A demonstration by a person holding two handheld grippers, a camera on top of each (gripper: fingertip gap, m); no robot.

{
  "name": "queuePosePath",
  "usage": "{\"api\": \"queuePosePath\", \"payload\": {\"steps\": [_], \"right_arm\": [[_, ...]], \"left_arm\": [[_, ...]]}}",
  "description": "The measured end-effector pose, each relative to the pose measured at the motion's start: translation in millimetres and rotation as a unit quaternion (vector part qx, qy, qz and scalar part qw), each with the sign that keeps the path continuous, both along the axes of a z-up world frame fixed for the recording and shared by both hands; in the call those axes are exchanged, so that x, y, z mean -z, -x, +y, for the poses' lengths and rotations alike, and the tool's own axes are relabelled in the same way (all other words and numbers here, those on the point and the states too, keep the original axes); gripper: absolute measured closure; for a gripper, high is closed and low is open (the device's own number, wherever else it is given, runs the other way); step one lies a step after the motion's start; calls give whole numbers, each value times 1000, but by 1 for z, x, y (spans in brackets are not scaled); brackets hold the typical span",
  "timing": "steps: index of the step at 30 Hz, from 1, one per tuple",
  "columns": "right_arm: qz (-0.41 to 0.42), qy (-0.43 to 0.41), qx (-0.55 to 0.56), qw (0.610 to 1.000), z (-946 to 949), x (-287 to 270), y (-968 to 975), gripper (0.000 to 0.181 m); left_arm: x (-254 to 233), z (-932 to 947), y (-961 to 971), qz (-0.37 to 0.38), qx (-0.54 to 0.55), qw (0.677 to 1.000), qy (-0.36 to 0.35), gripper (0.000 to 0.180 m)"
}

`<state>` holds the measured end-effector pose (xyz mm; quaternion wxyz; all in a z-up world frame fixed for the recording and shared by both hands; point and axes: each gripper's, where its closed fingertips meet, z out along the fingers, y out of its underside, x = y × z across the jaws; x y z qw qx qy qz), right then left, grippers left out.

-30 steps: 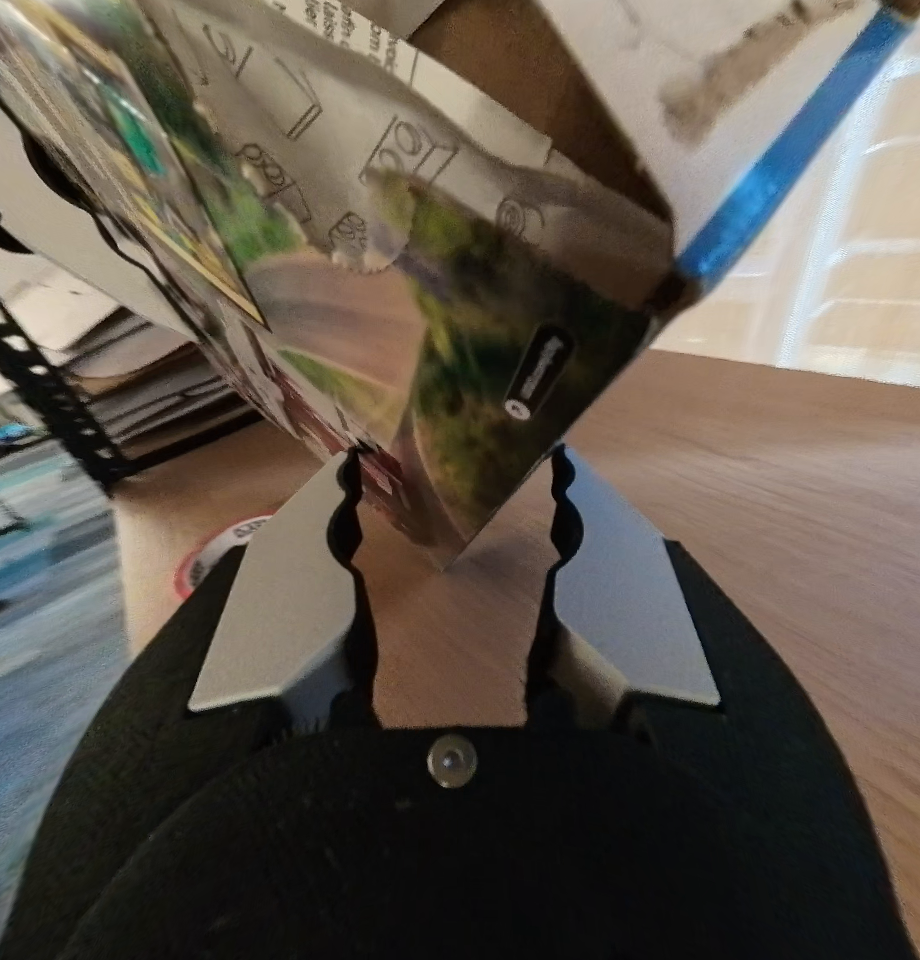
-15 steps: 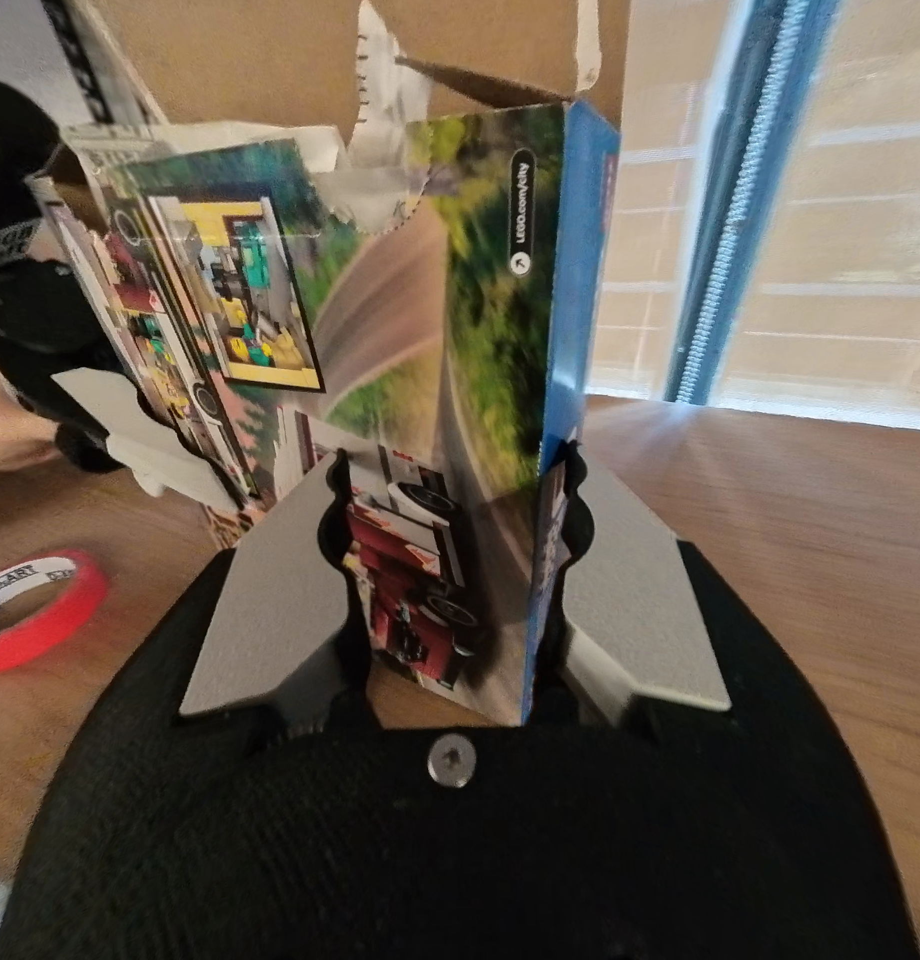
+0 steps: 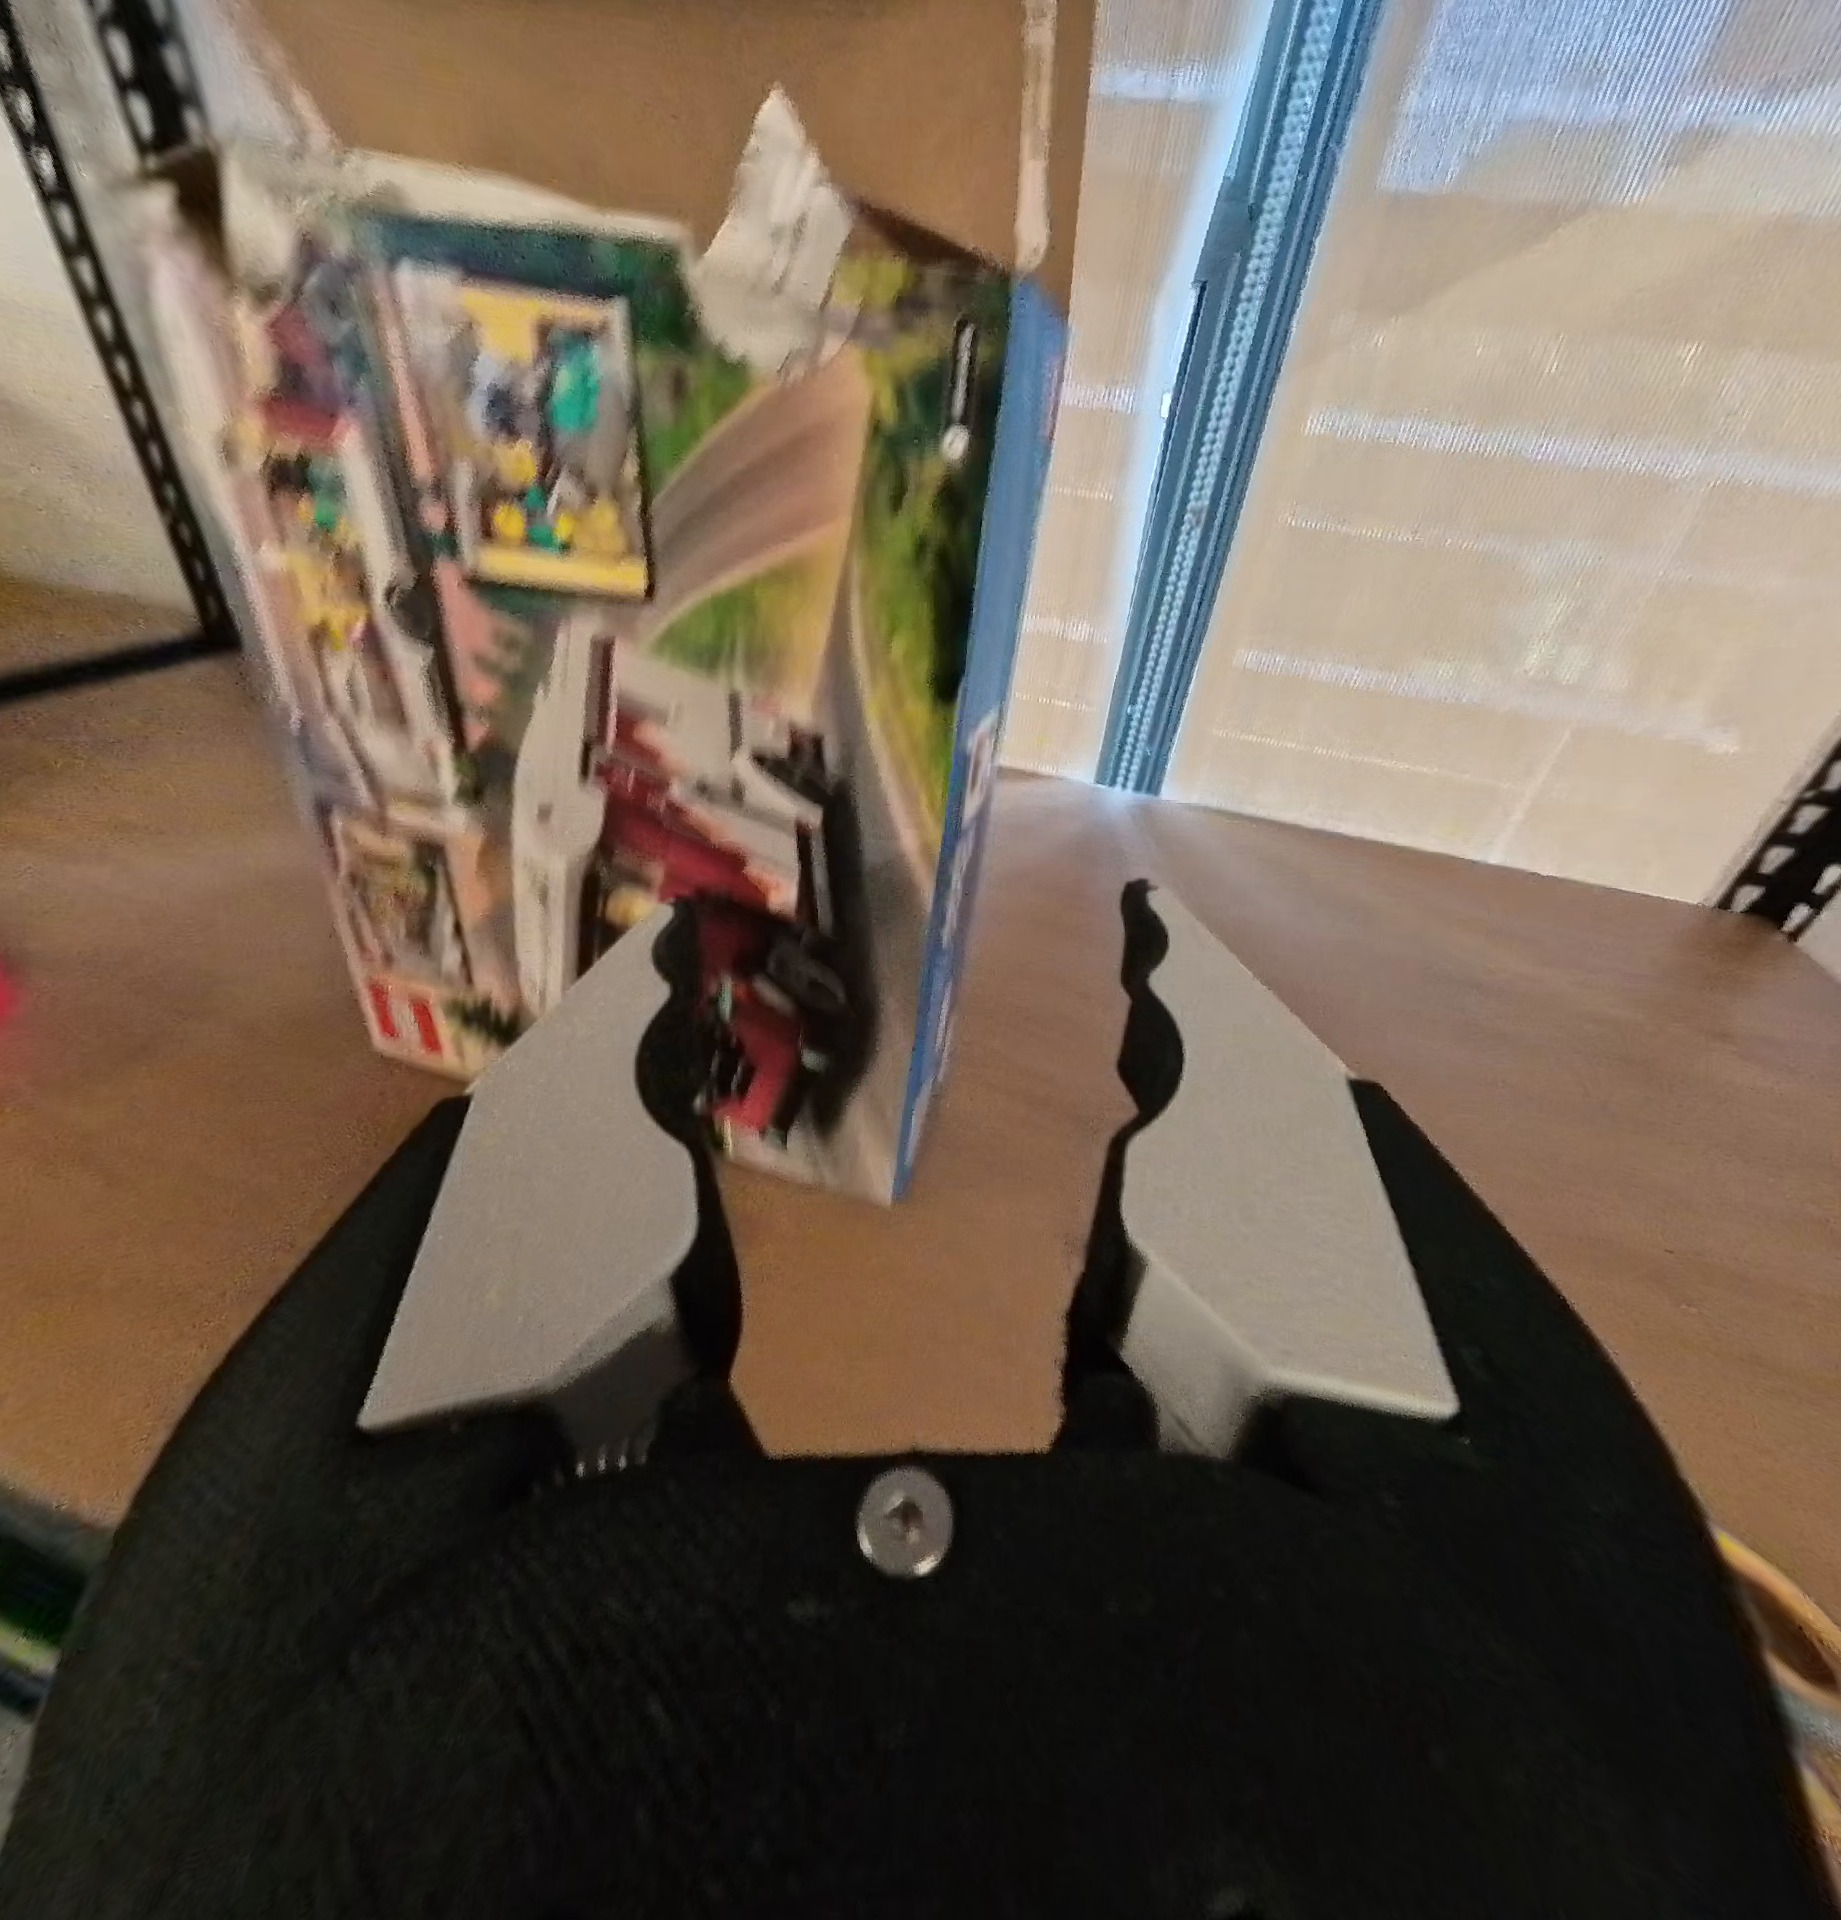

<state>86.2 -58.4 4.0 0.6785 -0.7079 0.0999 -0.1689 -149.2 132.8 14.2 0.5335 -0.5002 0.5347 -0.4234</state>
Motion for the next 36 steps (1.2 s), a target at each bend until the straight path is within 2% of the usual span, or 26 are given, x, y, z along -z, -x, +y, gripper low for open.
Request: {"api": "queuePosePath", "payload": {"steps": [2, 4, 8, 10, 12, 14, 17, 20, 24, 27, 31, 36], "right_arm": [[-33, 25, -4, 999, -30, 23, 15, 100], [-52, 55, 5, 997, -67, 46, 24, 104], [-47, 36, 26, 998, -154, 58, 23, 112], [-52, -3, 43, 998, -200, 43, 12, 113], [-60, -45, 60, 995, -246, 25, -2, 115], [-58, -83, 60, 993, -287, 9, -11, 114], [-58, -115, 32, 991, -343, 4, -14, 114], [-62, -102, 21, 993, -403, 24, -21, 115], [-26, -65, 48, 996, -505, 56, -41, 116], [-2, -83, 70, 994, -584, 55, -59, 113], [-4, -140, 100, 985, -655, 46, -79, 106], [17, -214, 123, 969, -687, 58, -80, 110]], "left_arm": [[19, -8, 73, -49, -76, 996, -4, 124], [48, -32, 144, -90, -107, 990, -4, 126], [124, -81, 252, -44, -167, 981, 82, 121], [136, -105, 284, -26, -208, 974, 84, 126], [123, -131, 297, -39, -244, 967, 62, 132], [92, -169, 293, -87, -240, 966, 48, 134], [57, -235, 285, -150, -224, 960, 79, 134], [51, -311, 284, -191, -210, 952, 114, 136], [52, -386, 283, -141, -245, 954, 99, 143], [21, -431, 284, -104, -241, 961, 84, 141], [-33, -474, 295, -124, -256, 958, 22, 146], [-69, -514, 300, -141, -239, 960, 40, 145]]}}
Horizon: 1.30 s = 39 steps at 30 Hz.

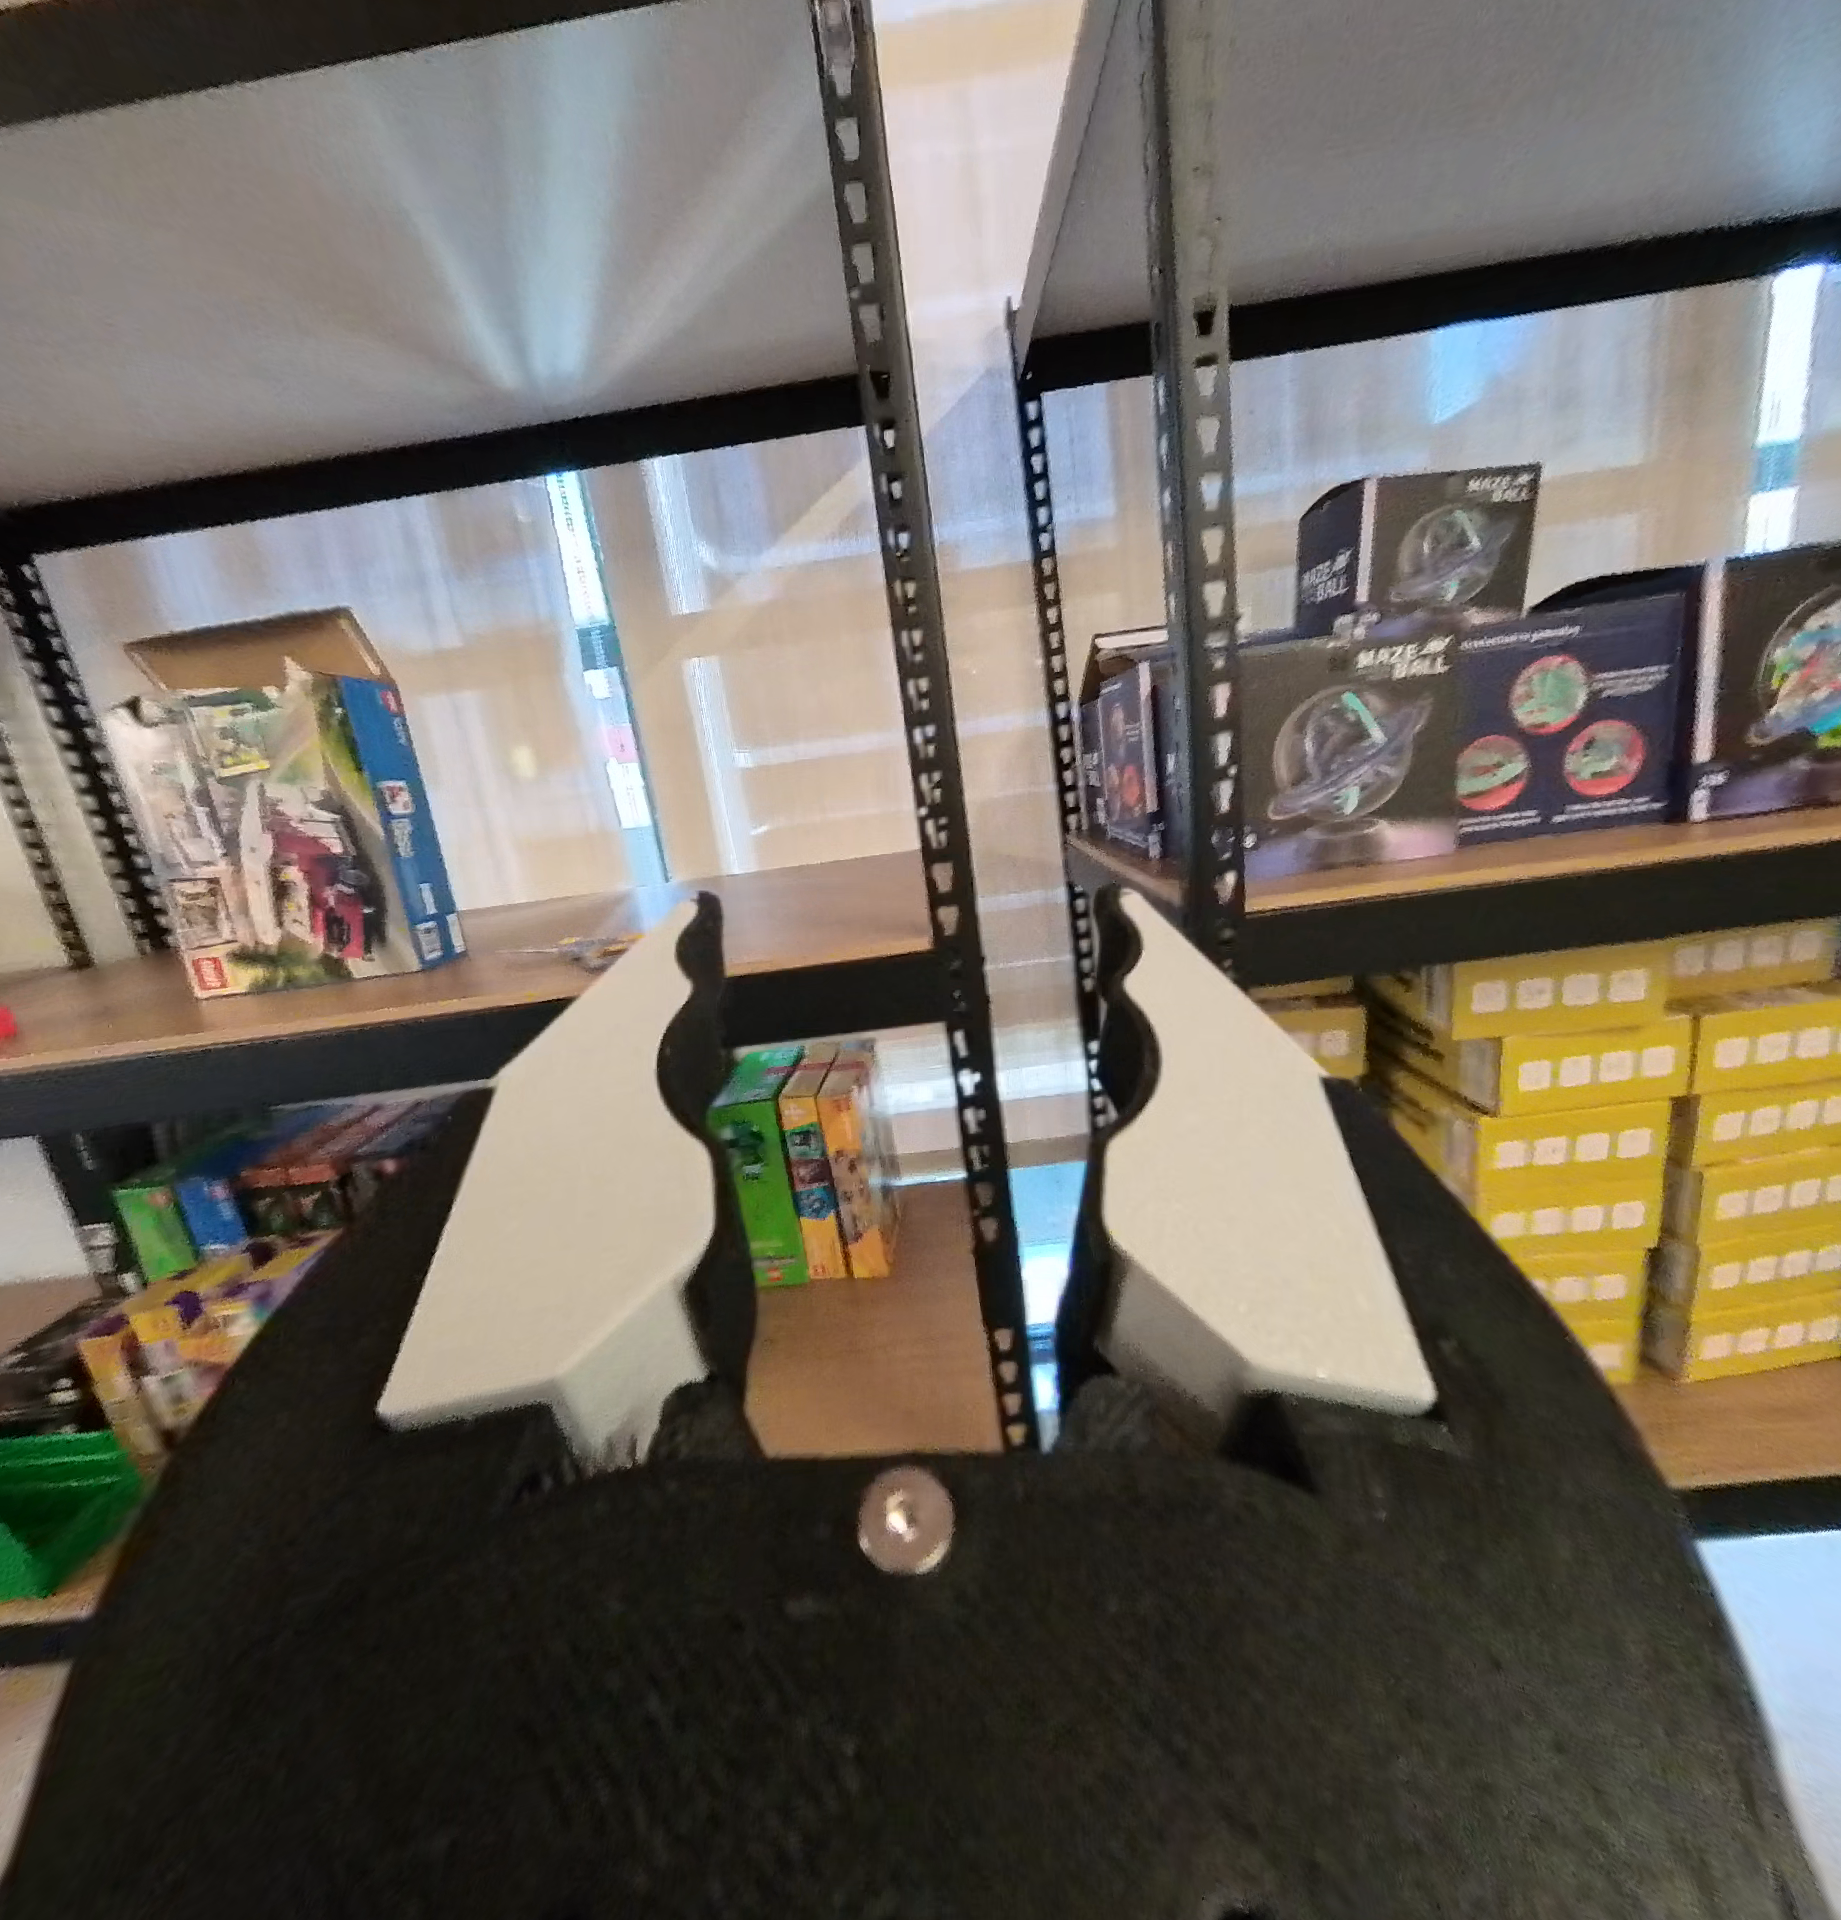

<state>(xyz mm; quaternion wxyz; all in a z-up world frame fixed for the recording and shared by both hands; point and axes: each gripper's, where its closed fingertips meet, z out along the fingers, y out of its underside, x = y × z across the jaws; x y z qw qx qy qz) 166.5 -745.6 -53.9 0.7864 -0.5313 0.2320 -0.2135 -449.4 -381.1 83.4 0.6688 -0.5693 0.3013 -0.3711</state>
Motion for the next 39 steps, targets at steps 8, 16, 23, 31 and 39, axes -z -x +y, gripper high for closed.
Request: {"api": "queuePosePath", "payload": {"steps": [8, 16, 23, 31, 39], "right_arm": [[9, 35, 3, 999, -22, 15, 16, 110], [8, 14, 7, 1000, -37, -4, 47, 110], [-19, 42, 35, 998, -33, -21, 117, 110], [-13, 43, 46, 998, -4, -50, 230, 114], [-7, 280, 172, 945, 36, -57, 284, 102]], "left_arm": [[-1, -36, 24, 29, -21, 999, -12, 145], [1, -37, 66, 12, -23, 1000, -2, 146], [23, -12, 129, 16, -23, 999, 17, 146], [89, 53, 253, 96, -87, 990, 50, 136], [167, 93, 337, 111, -85, 986, 87, 129]]}}
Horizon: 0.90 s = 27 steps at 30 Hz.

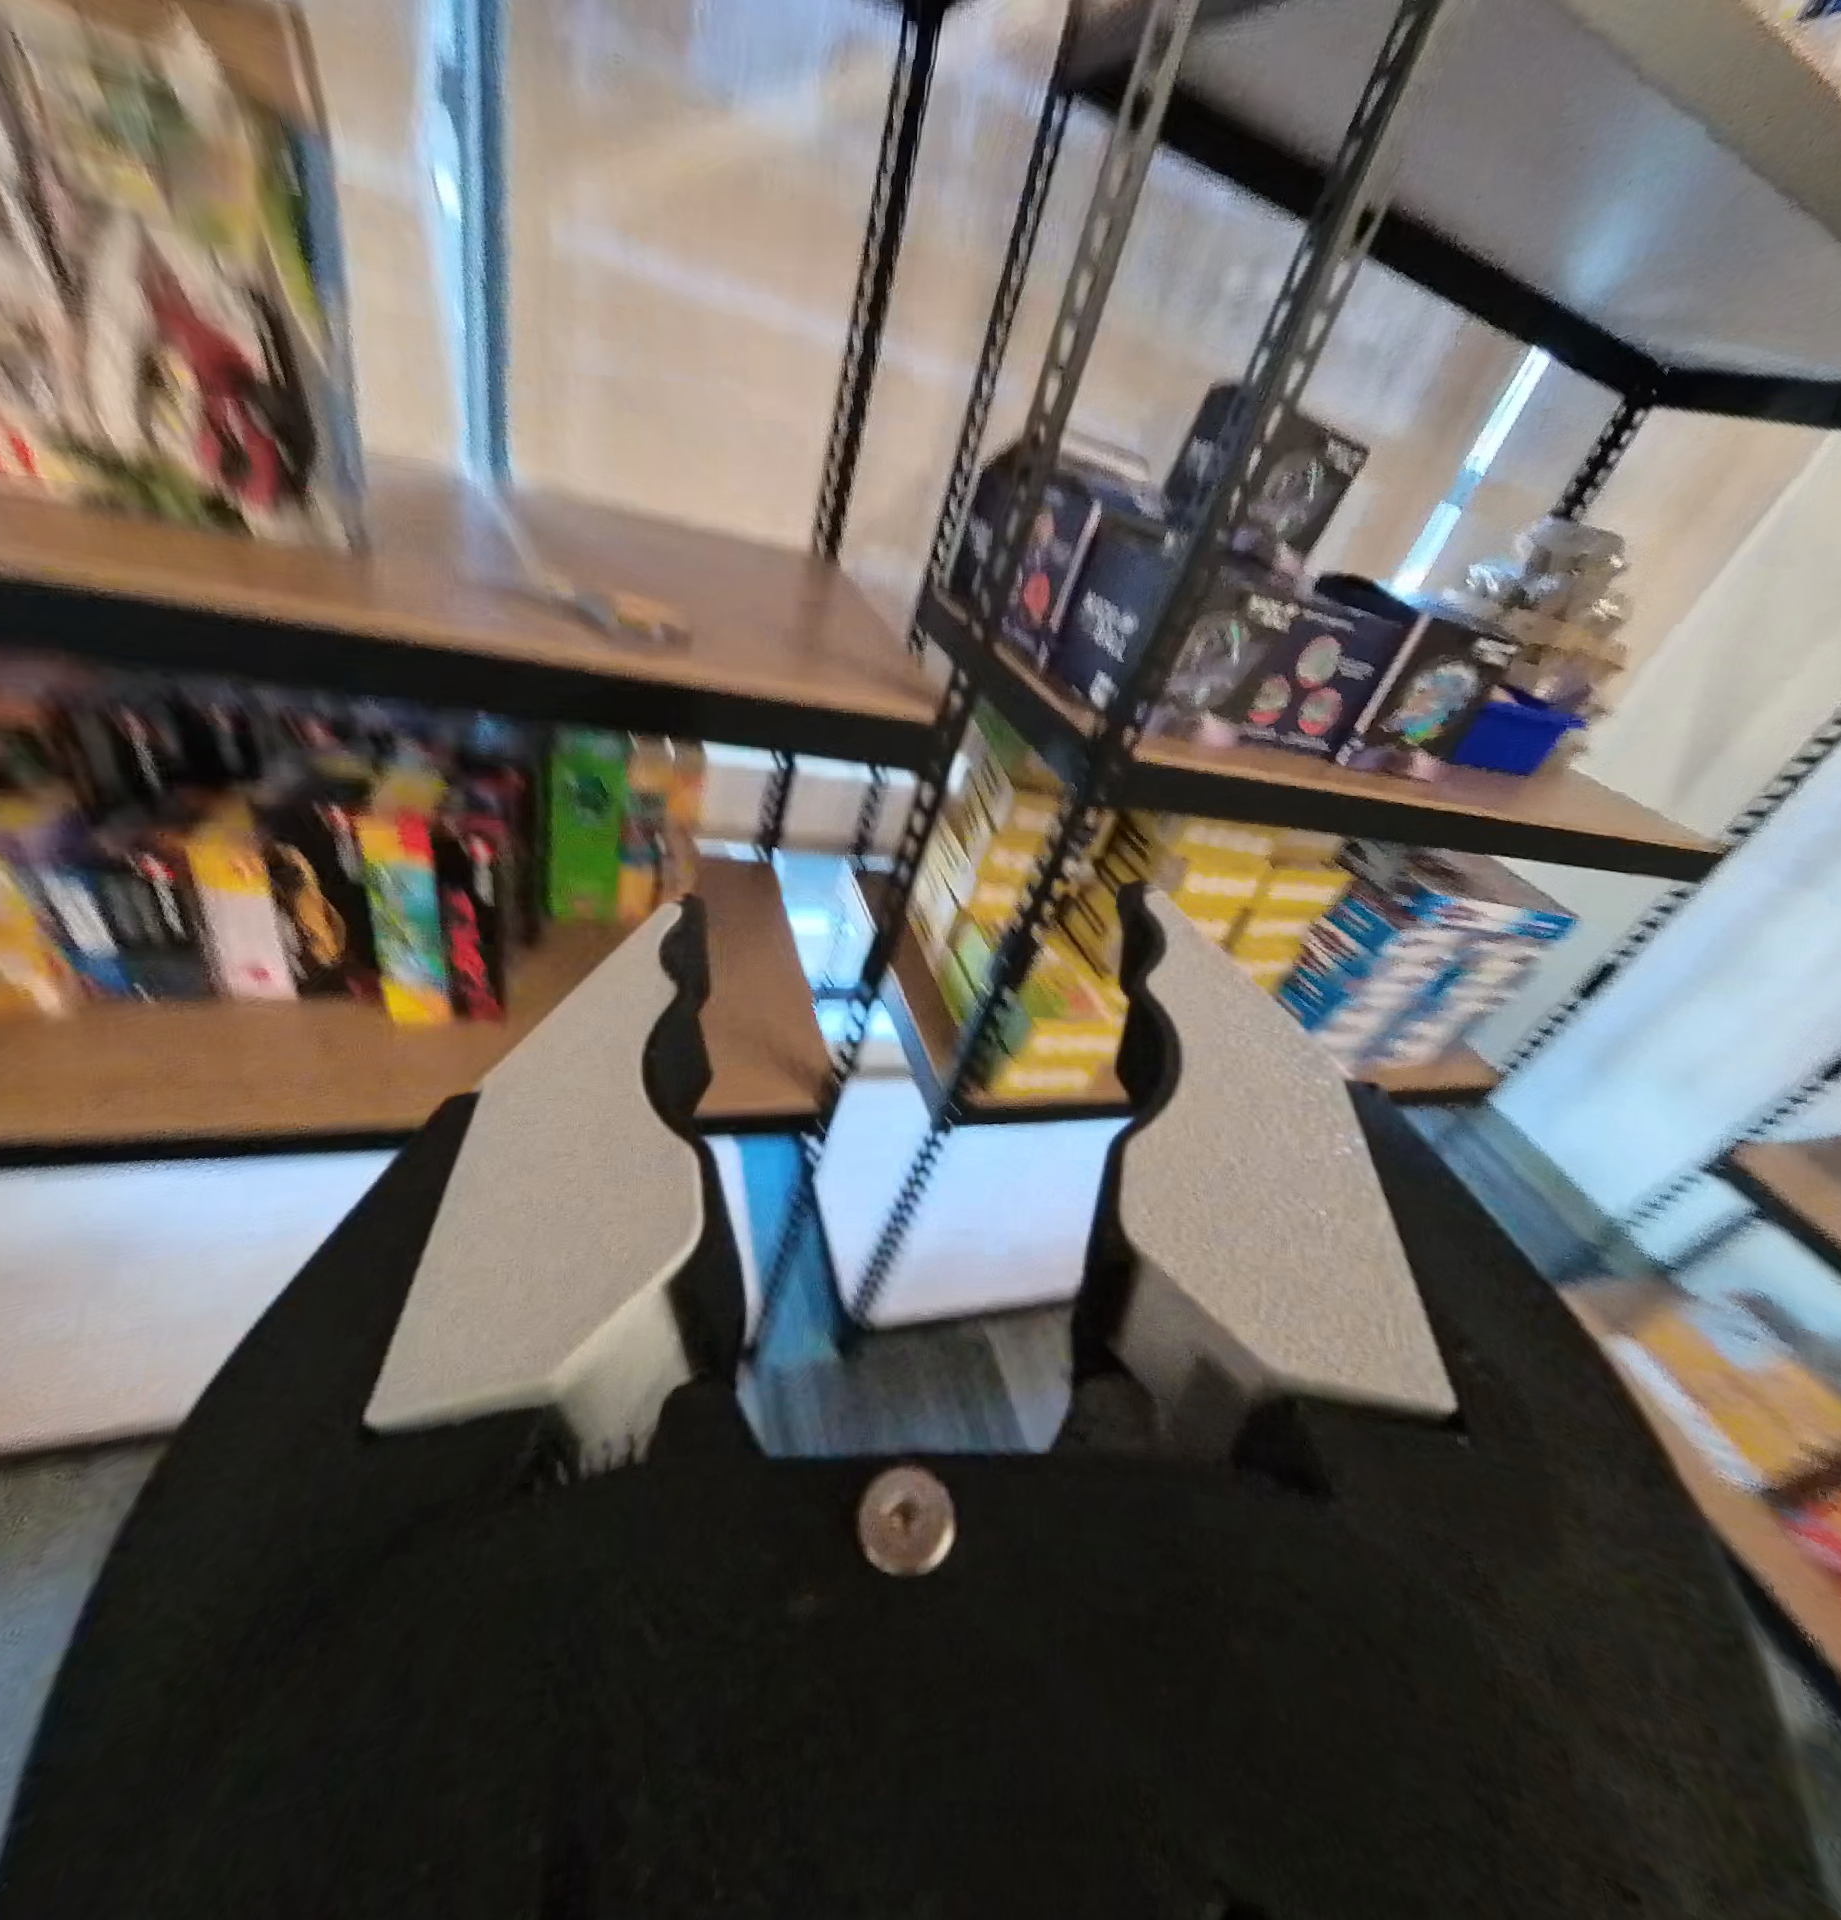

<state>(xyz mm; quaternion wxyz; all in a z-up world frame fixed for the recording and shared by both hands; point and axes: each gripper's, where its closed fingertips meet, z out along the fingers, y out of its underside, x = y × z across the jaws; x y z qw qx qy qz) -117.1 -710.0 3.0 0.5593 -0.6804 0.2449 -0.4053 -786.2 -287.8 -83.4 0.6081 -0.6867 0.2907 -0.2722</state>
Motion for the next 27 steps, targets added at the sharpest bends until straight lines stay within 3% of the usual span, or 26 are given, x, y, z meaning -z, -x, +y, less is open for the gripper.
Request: {"api": "queuePosePath", "payload": {"steps": [3, 8, 13, 15, 19, 27], "right_arm": [[-4, 78, 29, 997, 11, 11, 12, 102], [24, 106, 0, 994, 34, 41, 26, 103], [58, 167, 9, 984, 27, 66, 25, 103], [60, 198, 28, 978, 15, 70, 23, 114], [1, 183, 43, 982, -6, 43, 20, 138], [30, 167, 40, 985, -45, 56, -36, 143]], "left_arm": [[17, 7, 10, 19, 9, 1000, 17, 127], [21, 13, 19, 60, 1, 998, -5, 125], [30, 21, 5, 48, 22, 999, 7, 125], [34, 24, -5, 44, 31, 998, 14, 124], [33, 16, -27, 22, 41, 999, 3, 126], [37, -35, -71, 35, 35, 999, 1, 138]]}}
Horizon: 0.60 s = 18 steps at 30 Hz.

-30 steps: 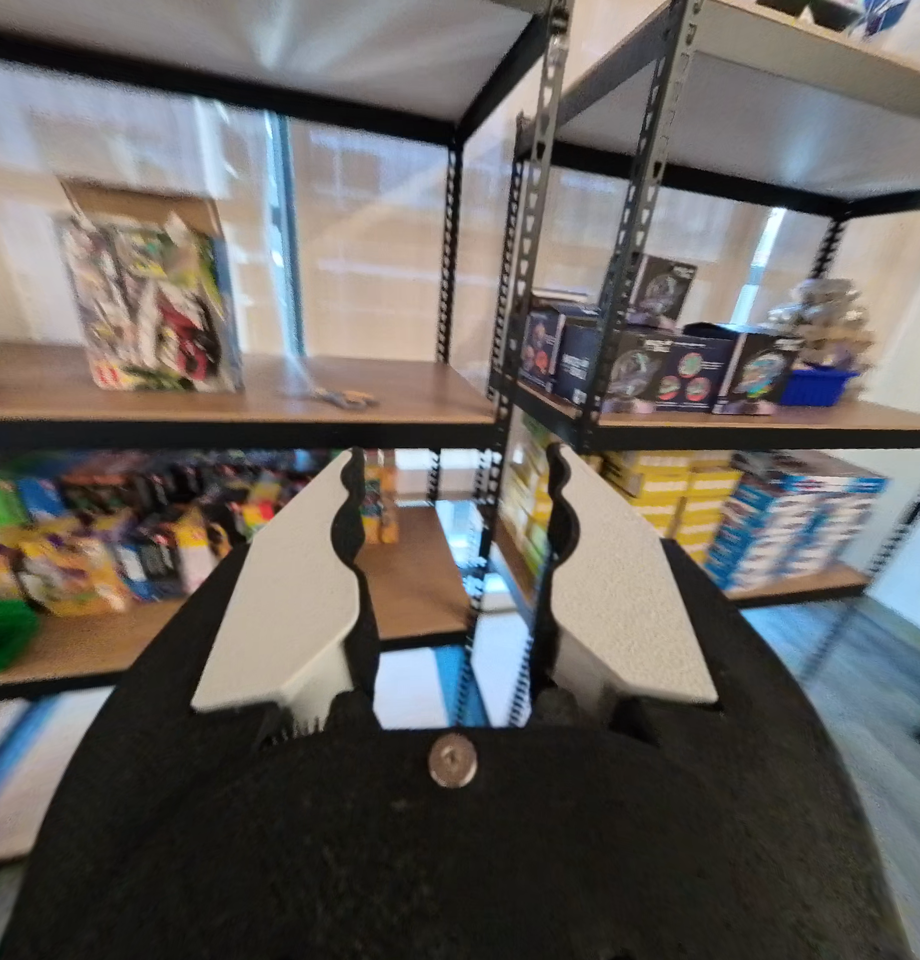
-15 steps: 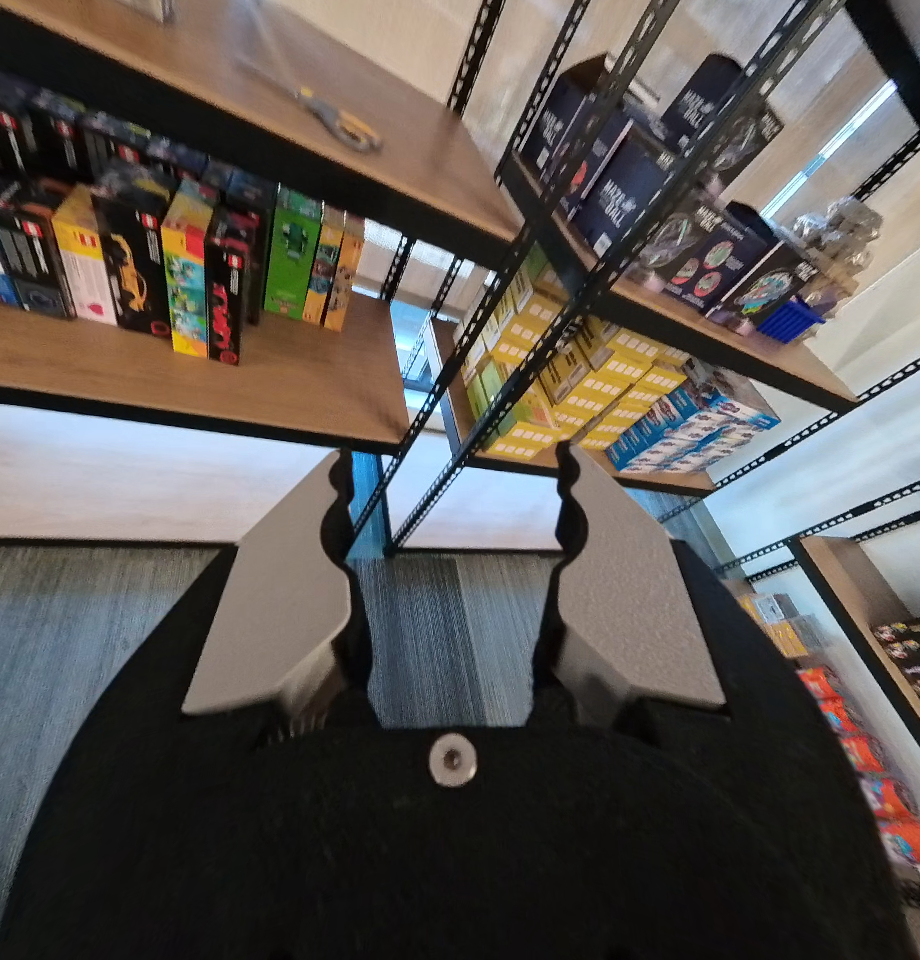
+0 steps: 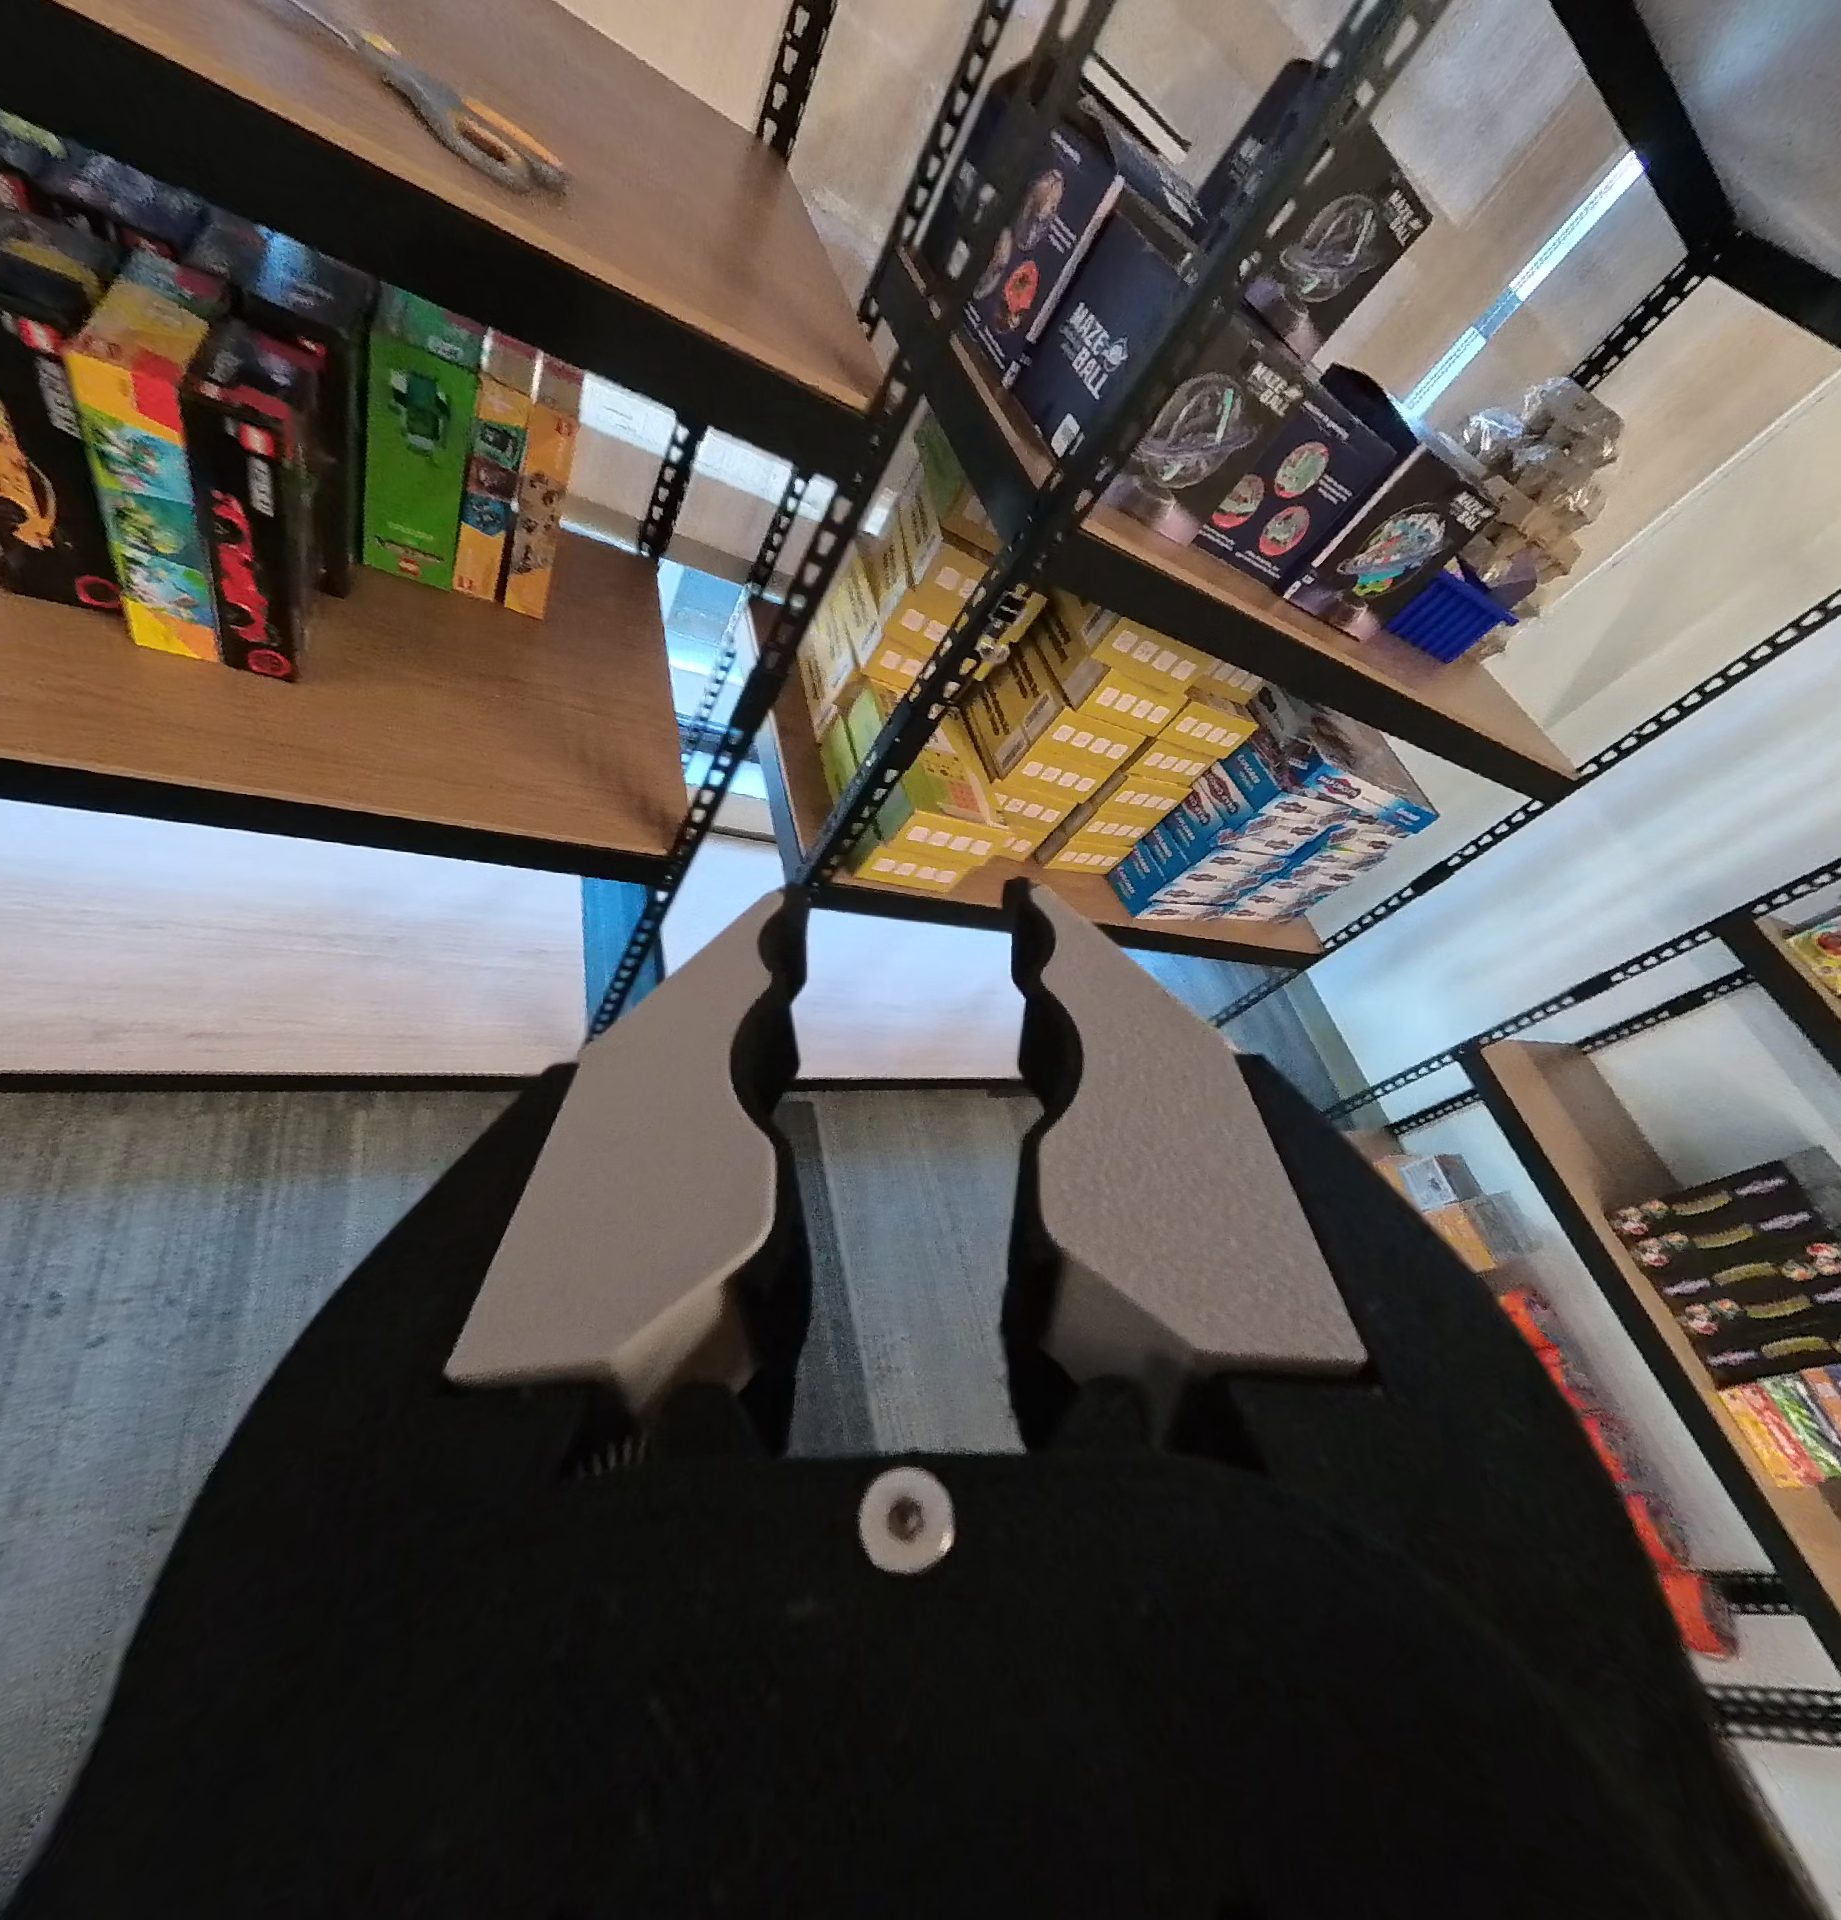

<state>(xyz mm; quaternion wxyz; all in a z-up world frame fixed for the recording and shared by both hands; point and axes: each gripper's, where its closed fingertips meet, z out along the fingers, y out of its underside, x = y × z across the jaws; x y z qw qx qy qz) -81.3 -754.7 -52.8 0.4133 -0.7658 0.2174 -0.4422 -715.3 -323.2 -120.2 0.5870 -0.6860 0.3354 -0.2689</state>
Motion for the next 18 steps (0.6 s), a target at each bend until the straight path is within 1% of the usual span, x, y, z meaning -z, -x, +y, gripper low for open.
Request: {"api": "queuePosePath", "payload": {"steps": [3, 5, 6, 8, 9, 12, 14, 16, 18], "right_arm": [[-2, 14, 4, 1000, -27, 12, -39, 143], [7, -7, -11, 1000, -46, 21, -69, 144], [14, -22, -24, 999, -55, 26, -84, 145], [14, -48, -56, 997, -76, 33, -115, 148], [14, -53, -78, 995, -88, 36, -131, 151], [37, -31, -140, 989, -128, 51, -185, 152], [63, -11, -167, 984, -161, 62, -222, 152], [93, -22, -178, 979, -195, 71, -255, 152], [110, -60, -193, 973, -225, 76, -281, 152]], "left_arm": [[-17, -38, -35, -20, -4, 1000, -20, 148], [-28, -72, -72, -47, 5, 998, -38, 154], [-32, -92, -93, -60, 11, 997, -46, 159], [-37, -135, -137, -82, 18, 994, -66, 177], [-39, -159, -161, -94, 19, 993, -70, 180], [-42, -234, -236, -113, 15, 990, -80, 180], [-51, -268, -279, -122, -12, 988, -90, 180], [-66, -300, -328, -113, 14, 991, -71, 180], [-97, -328, -369, -116, 41, 990, -65, 180]]}}
